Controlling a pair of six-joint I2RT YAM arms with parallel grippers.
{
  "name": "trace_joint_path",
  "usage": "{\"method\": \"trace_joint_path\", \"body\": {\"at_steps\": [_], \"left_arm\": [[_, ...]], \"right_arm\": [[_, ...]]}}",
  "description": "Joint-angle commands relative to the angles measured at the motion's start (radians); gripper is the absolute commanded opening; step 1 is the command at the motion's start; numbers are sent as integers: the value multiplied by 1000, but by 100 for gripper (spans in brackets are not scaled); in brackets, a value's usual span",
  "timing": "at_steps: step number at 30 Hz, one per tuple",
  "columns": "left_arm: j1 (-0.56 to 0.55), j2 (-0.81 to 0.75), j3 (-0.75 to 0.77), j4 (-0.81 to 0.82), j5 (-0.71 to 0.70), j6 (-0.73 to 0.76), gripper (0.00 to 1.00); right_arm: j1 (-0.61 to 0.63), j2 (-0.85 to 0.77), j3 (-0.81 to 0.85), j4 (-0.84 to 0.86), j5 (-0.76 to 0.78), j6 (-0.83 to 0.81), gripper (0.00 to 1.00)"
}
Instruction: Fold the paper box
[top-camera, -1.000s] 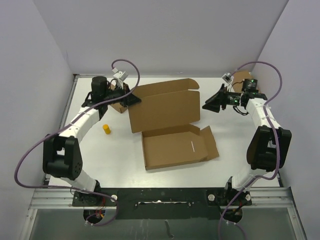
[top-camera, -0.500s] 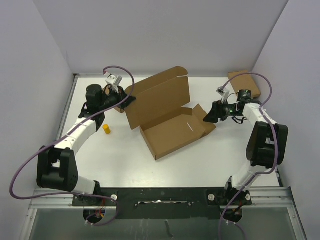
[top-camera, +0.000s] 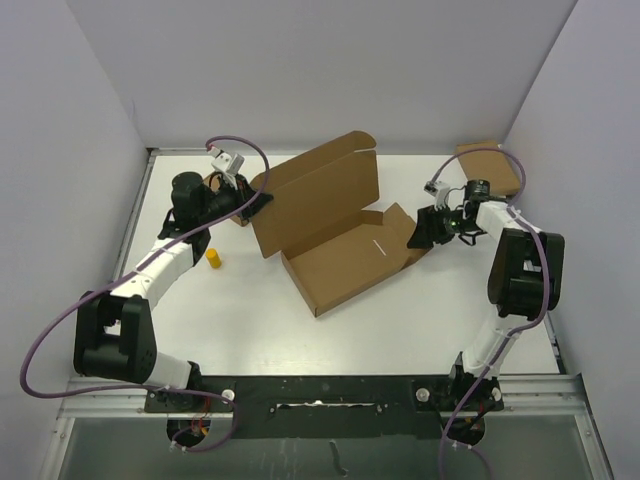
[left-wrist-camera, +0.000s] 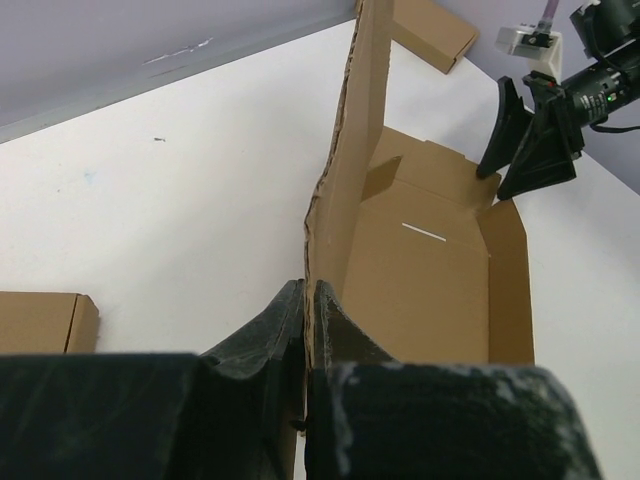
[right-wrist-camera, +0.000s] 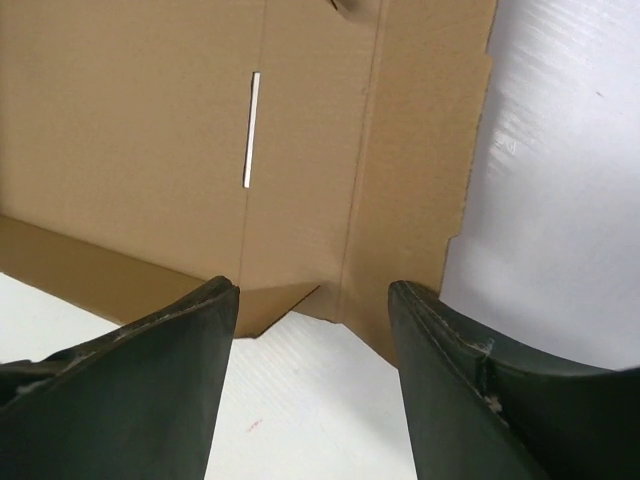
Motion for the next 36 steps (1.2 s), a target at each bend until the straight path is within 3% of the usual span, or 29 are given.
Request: {"method": "trace_joint_path", "body": {"at_steps": [1,5,10,15,19,26,36], "left_arm": [[11,-65,4,98,36,-12,0],[15,-71,1,98,37,-12,0],[17,-70,1,101,37,-16,0],[17,-75,-2,94,30,-17,0],[17,-76,-2,87,29,-15,0],[17,-75,1,84,33,-24,0],[17,-60,1,99,53,-41,0]], "right_arm": [[28,21,60,6,44,-14,62],[9,-23,56,18,22,-20,61],[-39,-101,19,30,-110,-40,60],[-45,-124,6,-47,-152,-86,24],[-41,-140,-19,-97,-103,-123,7],[9,-105,-49,-108,28,-129,3],[184,-49,13,-38,234,-123,3]]}}
